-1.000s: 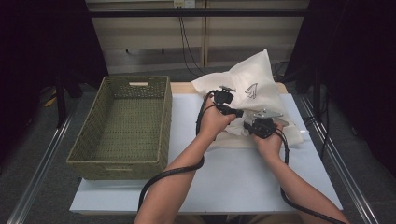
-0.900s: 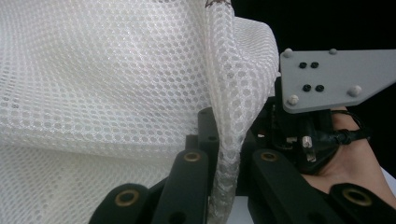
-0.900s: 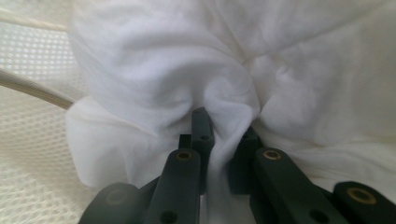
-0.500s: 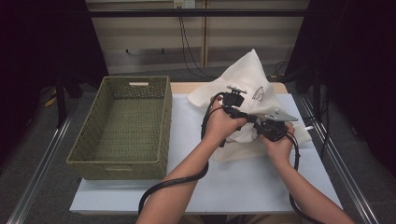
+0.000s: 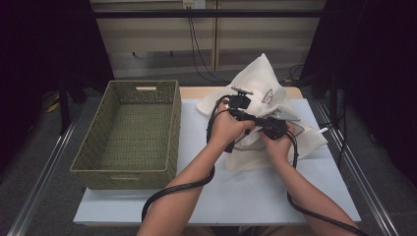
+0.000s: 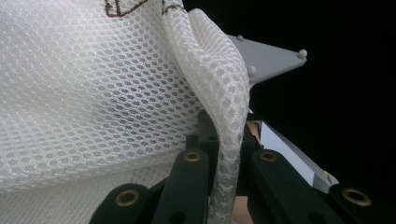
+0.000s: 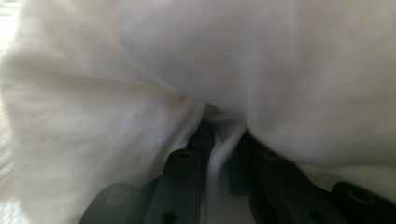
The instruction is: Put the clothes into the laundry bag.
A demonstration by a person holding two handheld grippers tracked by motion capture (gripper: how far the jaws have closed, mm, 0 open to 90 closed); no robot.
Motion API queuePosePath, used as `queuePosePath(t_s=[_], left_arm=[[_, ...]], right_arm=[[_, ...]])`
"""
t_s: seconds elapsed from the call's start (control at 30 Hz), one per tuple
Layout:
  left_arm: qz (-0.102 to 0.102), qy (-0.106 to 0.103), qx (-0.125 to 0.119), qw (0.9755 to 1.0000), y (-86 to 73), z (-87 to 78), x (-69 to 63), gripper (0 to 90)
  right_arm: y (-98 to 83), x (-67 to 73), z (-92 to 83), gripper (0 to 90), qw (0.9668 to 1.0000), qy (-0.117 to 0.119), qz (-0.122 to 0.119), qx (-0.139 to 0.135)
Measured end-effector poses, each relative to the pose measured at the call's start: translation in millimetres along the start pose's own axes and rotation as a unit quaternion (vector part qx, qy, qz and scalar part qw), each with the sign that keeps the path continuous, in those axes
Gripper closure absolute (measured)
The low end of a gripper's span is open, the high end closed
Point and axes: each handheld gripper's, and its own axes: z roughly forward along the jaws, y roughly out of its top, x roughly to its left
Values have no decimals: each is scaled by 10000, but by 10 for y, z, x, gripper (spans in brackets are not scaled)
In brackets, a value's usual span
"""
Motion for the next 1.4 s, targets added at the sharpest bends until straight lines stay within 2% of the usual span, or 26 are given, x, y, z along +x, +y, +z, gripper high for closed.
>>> queuePosePath(t_s=[0.07, 0.17, 0.27, 0.3, 0.33, 0.4, 0.47, 0.63, 0.73, 0.87, 0.97, 1.0, 1.03, 1.1, 1.2, 1.3, 1.4], left_arm=[[-66, -39, -13, 10000, 6, -12, 29, 877], [-20, 187, 8, 9998, 10, -34, 87, 877], [-50, 371, -26, 9993, -17, -48, 201, 876], [-46, 482, -90, 9988, -35, -42, 236, 874], [-69, 555, -74, 9984, -55, -31, 272, 874], [-171, 573, -103, 9982, -106, 4, 328, 872], [-108, 721, -17, 9973, -159, 76, 349, 872], [-165, 811, 111, 9965, -240, 245, 387, 867], [-194, 867, 95, 9960, -277, 328, 407, 866], [-129, 939, 129, 9954, -314, 377, 444, 863], [-130, 946, 121, 9954, -337, 389, 460, 861], [-104, 964, 129, 9952, -347, 392, 468, 861], [-138, 953, 107, 9953, -356, 394, 472, 860], [-171, 925, 98, 9955, -367, 385, 492, 858], [-172, 896, 53, 9958, -372, 361, 502, 857], [-218, 877, 48, 9959, -366, 351, 512, 859], [-273, 817, 58, 9963, -353, 335, 523, 864]], right_arm=[[26, -2, 101, 846, 10000, -50, -12, -84], [32, 5, 239, 843, 9998, -67, -35, -188], [44, 30, 295, 836, 9998, -44, 108, -141], [49, 39, 282, 831, 9998, -22, 147, -124], [51, 38, 267, 824, 9999, -9, 69, -92], [53, 44, 207, 806, 10000, -13, -54, -18], [40, 34, 128, 779, 10000, 75, -6, 3], [18, -8, -60, 646, 9994, 169, 64, 288], [22, -17, -148, 608, 9992, 180, -78, 353], [-13, -30, -222, 580, 9991, 144, 11, 409], [-60, -21, -218, 567, 9990, 162, -41, 422], [-70, -14, -212, 568, 9990, 175, -12, 421], [-84, -13, -192, 603, 9989, 200, -39, 434], [-108, -15, -167, 692, 9989, 97, -186, 422], [-133, -37, -98, 777, 9987, 100, -201, 463], [-113, -72, -18, 813, 9989, 112, -154, 437], [-82, -89, 54, 830, 9989, 81, -228, 392]])
